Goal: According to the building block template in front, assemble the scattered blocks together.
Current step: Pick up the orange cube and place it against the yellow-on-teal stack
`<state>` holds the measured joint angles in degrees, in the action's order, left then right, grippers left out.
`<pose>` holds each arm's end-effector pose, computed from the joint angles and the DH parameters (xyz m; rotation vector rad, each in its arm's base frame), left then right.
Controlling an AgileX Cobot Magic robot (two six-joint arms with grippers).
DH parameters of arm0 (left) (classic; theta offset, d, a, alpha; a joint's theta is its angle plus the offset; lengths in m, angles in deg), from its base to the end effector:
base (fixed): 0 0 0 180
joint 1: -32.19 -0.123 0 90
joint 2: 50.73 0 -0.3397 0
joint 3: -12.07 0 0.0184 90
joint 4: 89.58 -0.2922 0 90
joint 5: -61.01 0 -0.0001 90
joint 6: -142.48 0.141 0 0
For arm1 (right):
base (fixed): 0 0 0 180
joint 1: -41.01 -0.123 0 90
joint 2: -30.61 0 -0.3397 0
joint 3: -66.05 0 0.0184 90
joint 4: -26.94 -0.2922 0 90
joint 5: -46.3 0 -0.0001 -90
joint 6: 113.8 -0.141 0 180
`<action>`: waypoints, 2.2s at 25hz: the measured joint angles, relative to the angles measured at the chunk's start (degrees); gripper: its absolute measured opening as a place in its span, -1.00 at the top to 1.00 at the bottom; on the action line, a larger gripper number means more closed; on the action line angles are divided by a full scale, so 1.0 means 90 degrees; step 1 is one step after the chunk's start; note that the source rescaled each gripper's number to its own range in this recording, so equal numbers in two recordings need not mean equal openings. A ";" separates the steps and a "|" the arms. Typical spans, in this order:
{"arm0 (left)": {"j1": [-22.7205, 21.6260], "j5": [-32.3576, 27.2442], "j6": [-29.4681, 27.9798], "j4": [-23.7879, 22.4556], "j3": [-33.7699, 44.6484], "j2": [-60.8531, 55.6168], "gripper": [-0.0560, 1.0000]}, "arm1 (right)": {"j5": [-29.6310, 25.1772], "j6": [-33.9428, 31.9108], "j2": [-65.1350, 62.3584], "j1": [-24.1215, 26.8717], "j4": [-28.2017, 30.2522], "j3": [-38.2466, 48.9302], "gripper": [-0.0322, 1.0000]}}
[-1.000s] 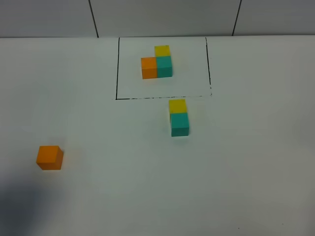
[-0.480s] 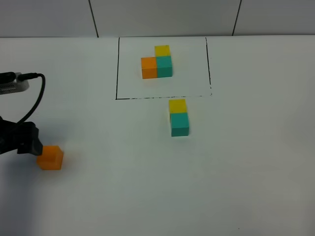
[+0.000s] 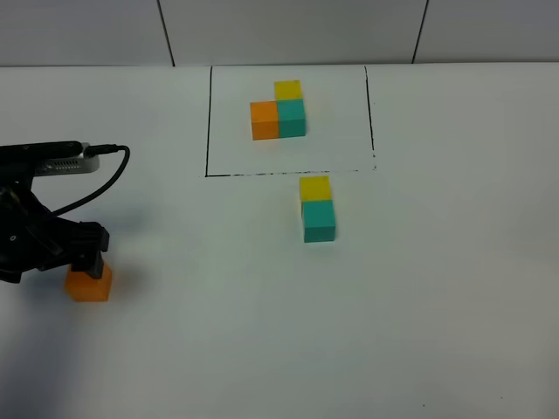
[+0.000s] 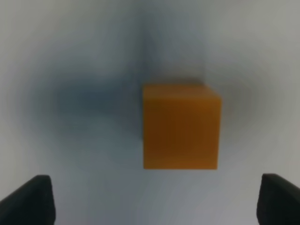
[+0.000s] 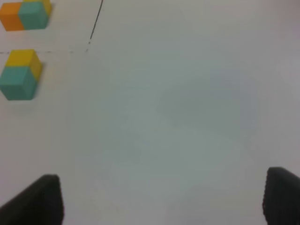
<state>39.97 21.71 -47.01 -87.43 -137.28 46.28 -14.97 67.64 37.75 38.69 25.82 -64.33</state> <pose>0.3124 -0.0461 0.1589 -0.0820 2.9182 -0.0892 0.0215 0.0033 0.2745 -0.0685 2.0589 0.0330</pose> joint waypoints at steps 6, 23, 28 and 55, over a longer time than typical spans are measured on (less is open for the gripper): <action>0.0054 0.0333 -0.0063 -0.0038 -0.0007 0.0449 -0.96 | 0.0000 0.0000 0.0000 0.0000 0.0000 0.0000 -0.47; 0.0119 0.0879 -0.0088 0.0029 -0.0012 0.1220 0.89 | 0.0000 0.0000 0.0000 0.0000 0.0000 0.0000 -0.47; 0.0119 0.0806 0.0120 0.0031 -0.0091 0.1220 0.89 | 0.0000 0.0000 0.0000 0.0000 0.0000 0.0000 -0.47; 0.2913 -0.1724 0.6925 0.0253 -0.5058 0.3413 0.89 | 0.0000 0.0000 0.0000 0.0000 0.0000 0.0000 -0.47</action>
<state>66.18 6.19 15.32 -85.15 -182.79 77.00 -14.97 67.64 37.75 38.69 25.82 -64.33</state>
